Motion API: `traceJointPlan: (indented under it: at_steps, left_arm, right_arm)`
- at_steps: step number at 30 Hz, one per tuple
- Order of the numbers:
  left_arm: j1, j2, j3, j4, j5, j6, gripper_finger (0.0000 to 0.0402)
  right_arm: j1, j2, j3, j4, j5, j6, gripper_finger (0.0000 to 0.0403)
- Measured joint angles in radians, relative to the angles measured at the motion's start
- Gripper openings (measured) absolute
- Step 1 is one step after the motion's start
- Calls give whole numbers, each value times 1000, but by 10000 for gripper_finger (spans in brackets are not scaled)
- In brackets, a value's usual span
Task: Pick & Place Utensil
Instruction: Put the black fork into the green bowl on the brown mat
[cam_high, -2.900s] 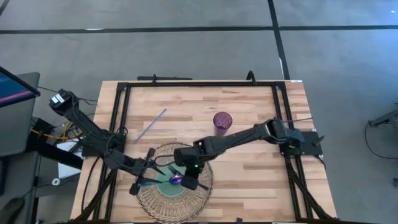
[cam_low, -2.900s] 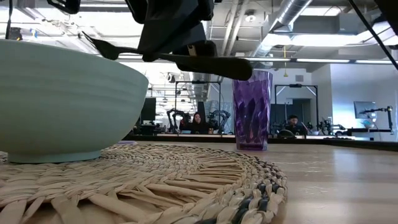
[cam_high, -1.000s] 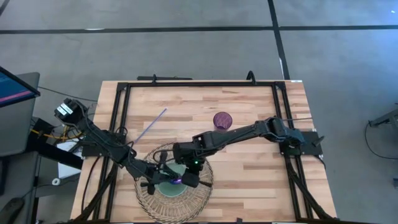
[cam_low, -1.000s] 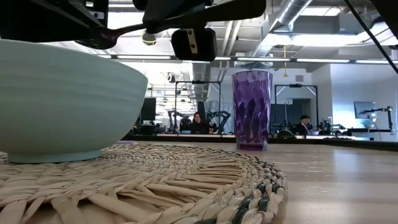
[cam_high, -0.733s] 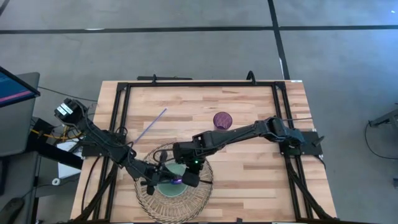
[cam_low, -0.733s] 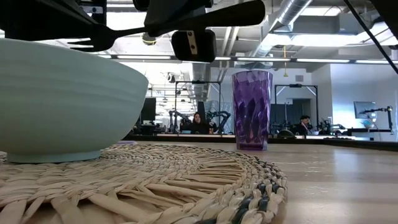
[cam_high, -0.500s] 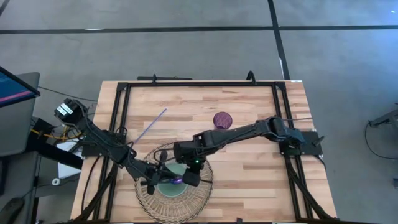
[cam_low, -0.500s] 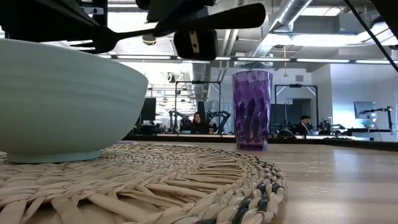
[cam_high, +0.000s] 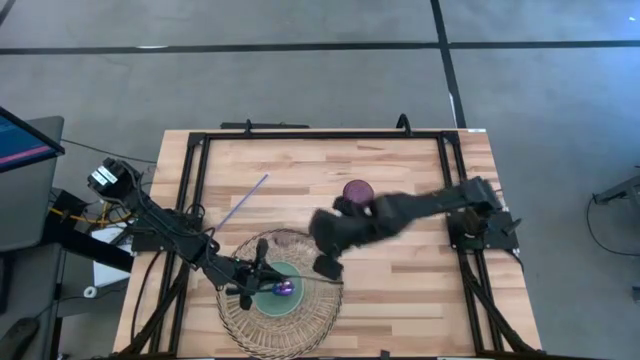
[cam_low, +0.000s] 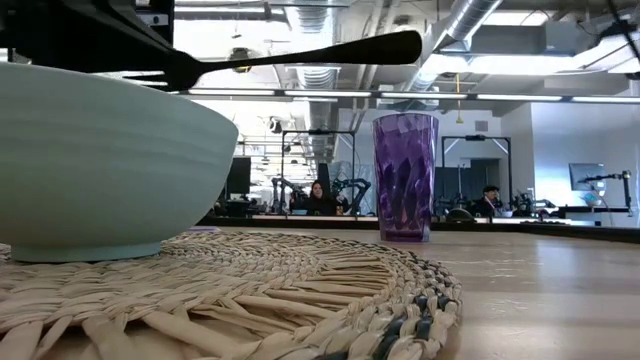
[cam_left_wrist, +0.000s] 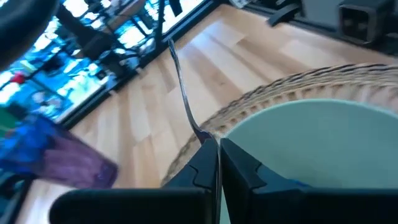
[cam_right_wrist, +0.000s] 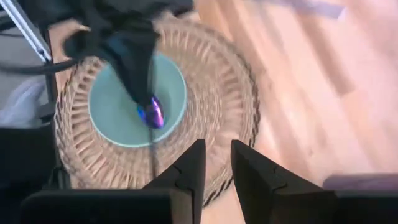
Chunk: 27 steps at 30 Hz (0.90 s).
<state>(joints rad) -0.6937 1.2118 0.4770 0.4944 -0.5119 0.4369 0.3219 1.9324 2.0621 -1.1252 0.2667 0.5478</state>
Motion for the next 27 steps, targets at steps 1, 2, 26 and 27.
traceJointPlan:
  at_steps: [1, 2, 26, 27]
  left_arm:
    - [0, 0, 0, 1, -19, 6, 9]
    - [0, 0, 0, 5, -41, 20, 8]
    - [0, -1, 0, 118, -281, 239, 9]
    - [0, -1, 0, 118, -281, 240, 8]
  right_arm:
    - [31, -13, -12, 16, 64, -1, 70]
    - [64, -23, -27, 25, 130, 0, 70]
    - [310, -219, -335, 58, 618, 258, 70]
    - [329, -231, -354, 57, 673, 262, 70]
